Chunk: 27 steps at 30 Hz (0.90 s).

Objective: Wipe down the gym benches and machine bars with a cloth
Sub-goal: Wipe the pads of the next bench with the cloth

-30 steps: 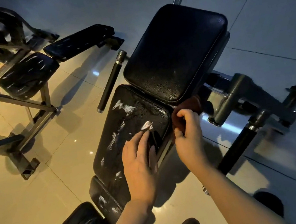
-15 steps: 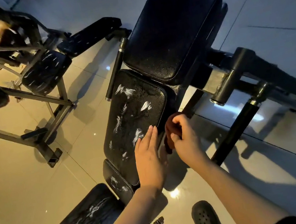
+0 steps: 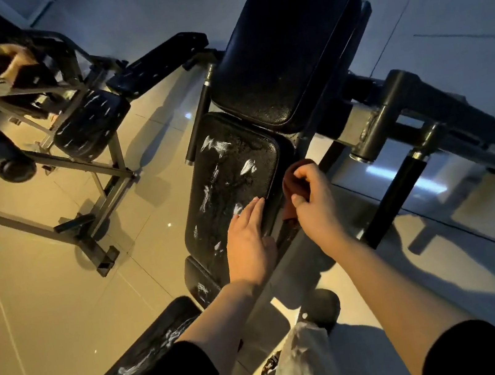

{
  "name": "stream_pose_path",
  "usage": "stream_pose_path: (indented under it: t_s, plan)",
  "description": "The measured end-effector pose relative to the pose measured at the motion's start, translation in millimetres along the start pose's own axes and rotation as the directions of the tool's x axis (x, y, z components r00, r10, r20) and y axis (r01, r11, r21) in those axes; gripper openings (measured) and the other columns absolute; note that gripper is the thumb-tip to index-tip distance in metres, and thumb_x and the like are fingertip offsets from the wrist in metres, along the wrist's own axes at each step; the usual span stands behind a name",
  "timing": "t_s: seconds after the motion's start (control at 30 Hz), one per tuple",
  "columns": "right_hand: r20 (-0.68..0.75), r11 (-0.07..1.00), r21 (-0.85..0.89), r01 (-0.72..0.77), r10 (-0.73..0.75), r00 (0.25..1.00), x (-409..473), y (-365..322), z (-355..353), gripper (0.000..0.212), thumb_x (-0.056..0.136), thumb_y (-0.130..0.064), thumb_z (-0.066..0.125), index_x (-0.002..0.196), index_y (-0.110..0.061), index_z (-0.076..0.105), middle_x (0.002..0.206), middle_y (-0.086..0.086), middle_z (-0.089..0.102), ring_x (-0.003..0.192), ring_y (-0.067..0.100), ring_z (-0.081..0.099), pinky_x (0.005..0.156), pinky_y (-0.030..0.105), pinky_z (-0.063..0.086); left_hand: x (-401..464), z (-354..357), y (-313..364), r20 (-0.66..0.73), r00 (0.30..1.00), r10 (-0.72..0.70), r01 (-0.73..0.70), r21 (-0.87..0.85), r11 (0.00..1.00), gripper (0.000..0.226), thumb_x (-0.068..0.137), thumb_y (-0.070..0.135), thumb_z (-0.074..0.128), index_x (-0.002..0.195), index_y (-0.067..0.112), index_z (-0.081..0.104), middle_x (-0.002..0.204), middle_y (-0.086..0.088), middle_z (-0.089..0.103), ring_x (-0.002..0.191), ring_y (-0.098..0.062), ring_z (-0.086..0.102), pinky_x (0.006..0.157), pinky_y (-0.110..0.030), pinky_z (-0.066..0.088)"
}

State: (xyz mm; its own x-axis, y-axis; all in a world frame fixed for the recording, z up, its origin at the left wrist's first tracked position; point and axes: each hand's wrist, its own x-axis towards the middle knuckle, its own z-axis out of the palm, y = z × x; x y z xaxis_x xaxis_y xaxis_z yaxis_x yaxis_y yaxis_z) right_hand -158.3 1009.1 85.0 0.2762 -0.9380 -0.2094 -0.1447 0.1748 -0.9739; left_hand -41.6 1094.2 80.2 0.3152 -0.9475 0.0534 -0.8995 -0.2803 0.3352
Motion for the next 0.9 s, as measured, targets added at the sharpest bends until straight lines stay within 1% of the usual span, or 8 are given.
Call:
stream_pose_path:
  t_s: [0.1, 0.23, 0.3, 0.4, 0.53, 0.6, 0.77, 0.9]
  plan:
    - [-0.076, 0.998, -0.025, 0.054, -0.056, 0.996, 4, 2, 20, 0.037, 0.092, 0.008, 0.049, 0.119, -0.017, 0.050, 0.121, -0.009, 0.038, 0.114, 0.008, 0.044, 0.069, -0.003, 0.037, 5, 1, -15, -0.056, 0.994, 0.096, -0.097, -0.010, 0.995, 0.066, 0.071, -0.001, 0.059, 0.135, 0.011, 0.053, 0.135, -0.008, 0.054, 0.125, -0.023, 0.046, 0.116, -0.030, 0.019]
    - [-0.074, 0.978, -0.162, 0.131, -0.145, 0.987, -8, 21, 44, 0.037, 0.086, 0.012, 0.052, 0.113, -0.014, 0.052, 0.117, -0.011, 0.036, 0.103, 0.004, 0.042, 0.071, -0.003, 0.035, 17, 5, -40, -0.120, 0.956, 0.269, -0.275, -0.034, 0.961, 0.043, 0.083, 0.011, 0.055, 0.126, 0.008, 0.060, 0.124, -0.007, 0.060, 0.112, -0.019, 0.050, 0.115, -0.034, 0.019]
    - [-0.158, 0.977, -0.147, 0.156, -0.179, 0.971, -6, 29, 45, 0.037, 0.085, 0.013, 0.053, 0.113, -0.011, 0.053, 0.116, -0.006, 0.040, 0.100, 0.001, 0.040, 0.074, -0.004, 0.031, 21, 8, -51, -0.135, 0.924, 0.357, -0.365, -0.035, 0.930, 0.040, 0.088, 0.013, 0.055, 0.127, 0.008, 0.059, 0.123, -0.006, 0.060, 0.112, -0.019, 0.051, 0.114, -0.041, 0.023]
    - [-0.267, 0.958, -0.156, 0.240, -0.275, 0.924, 1, 39, 48, 0.037, 0.081, 0.015, 0.055, 0.111, -0.005, 0.055, 0.114, 0.001, 0.045, 0.099, -0.002, 0.040, 0.081, -0.004, 0.029, 20, 17, -63, -0.161, 0.890, 0.427, -0.434, -0.010, 0.901, 0.045, 0.087, 0.012, 0.061, 0.131, 0.008, 0.056, 0.128, -0.006, 0.056, 0.117, -0.020, 0.050, 0.114, -0.042, 0.024]
    - [-0.182, 0.916, -0.128, 0.381, -0.399, 0.899, 3, 70, 57, 0.038, 0.077, 0.018, 0.059, 0.106, -0.006, 0.058, 0.111, -0.003, 0.044, 0.098, -0.003, 0.041, 0.084, -0.004, 0.029, 18, 34, -71, -0.245, 0.848, 0.469, -0.466, 0.074, 0.882, 0.055, 0.083, 0.013, 0.068, 0.136, 0.007, 0.052, 0.135, -0.006, 0.050, 0.122, -0.021, 0.049, 0.115, -0.040, 0.024]
    - [-0.202, 0.908, -0.075, 0.412, -0.419, 0.885, 8, 83, 58, 0.037, 0.079, 0.016, 0.059, 0.108, -0.008, 0.059, 0.111, -0.004, 0.044, 0.100, -0.004, 0.041, 0.085, -0.004, 0.030, 18, 40, -74, -0.272, 0.828, 0.491, -0.481, 0.107, 0.870, 0.059, 0.083, 0.014, 0.067, 0.138, 0.010, 0.047, 0.137, -0.005, 0.049, 0.124, -0.021, 0.048, 0.115, -0.042, 0.025]
    - [-0.289, 0.807, -0.072, 0.587, -0.580, 0.762, 20, 105, 63, 0.033, 0.079, 0.010, 0.063, 0.108, -0.006, 0.063, 0.110, -0.001, 0.050, 0.098, -0.004, 0.042, 0.083, -0.004, 0.031, 20, 49, -79, -0.341, 0.776, 0.531, -0.518, 0.138, 0.844, 0.060, 0.082, 0.023, 0.063, 0.139, 0.011, 0.046, 0.137, -0.006, 0.051, 0.127, -0.019, 0.046, 0.115, -0.047, 0.024]
    - [-0.326, 0.696, -0.106, 0.710, -0.699, 0.637, 34, 112, 59, 0.029, 0.079, 0.006, 0.063, 0.106, -0.005, 0.065, 0.111, 0.010, 0.057, 0.098, -0.002, 0.044, 0.084, -0.004, 0.031, 21, 54, -80, -0.372, 0.763, 0.529, -0.524, 0.123, 0.843, 0.061, 0.080, 0.025, 0.061, 0.137, 0.010, 0.049, 0.138, -0.003, 0.051, 0.129, -0.015, 0.045, 0.116, -0.049, 0.022]
